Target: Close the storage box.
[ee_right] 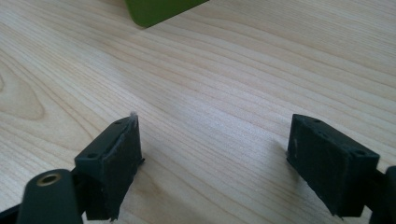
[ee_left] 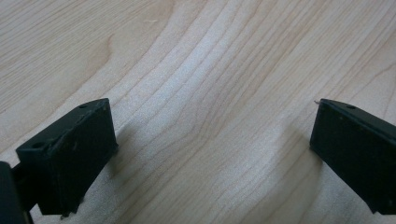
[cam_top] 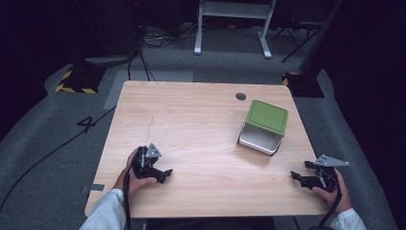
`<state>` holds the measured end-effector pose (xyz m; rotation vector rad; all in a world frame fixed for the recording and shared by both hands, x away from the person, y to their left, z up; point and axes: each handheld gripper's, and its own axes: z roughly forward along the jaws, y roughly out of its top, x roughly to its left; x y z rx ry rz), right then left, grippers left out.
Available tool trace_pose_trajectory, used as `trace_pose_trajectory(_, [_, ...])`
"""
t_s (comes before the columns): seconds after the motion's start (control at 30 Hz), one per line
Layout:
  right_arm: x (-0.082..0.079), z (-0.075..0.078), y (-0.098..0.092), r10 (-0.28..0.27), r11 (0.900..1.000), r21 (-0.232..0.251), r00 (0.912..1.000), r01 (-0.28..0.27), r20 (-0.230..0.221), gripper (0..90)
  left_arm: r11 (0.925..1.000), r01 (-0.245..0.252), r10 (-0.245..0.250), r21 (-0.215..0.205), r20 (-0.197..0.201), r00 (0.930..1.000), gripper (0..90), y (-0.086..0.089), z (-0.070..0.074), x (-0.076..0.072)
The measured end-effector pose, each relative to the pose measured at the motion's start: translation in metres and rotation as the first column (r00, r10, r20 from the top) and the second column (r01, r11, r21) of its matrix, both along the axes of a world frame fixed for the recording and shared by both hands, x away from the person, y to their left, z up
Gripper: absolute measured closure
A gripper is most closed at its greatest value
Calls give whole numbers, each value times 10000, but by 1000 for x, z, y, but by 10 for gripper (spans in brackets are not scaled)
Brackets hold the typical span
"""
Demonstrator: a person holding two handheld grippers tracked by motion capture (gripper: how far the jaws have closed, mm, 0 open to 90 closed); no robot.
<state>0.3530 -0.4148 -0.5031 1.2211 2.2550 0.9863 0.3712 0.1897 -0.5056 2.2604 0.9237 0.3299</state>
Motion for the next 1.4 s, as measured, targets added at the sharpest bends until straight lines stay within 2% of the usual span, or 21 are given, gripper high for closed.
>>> trace_pose_trajectory(1.4, [0,-1,2,-204,9998,15,9998,204,23,159,10000,10,-10,30,-1,10000,5,0,0,0])
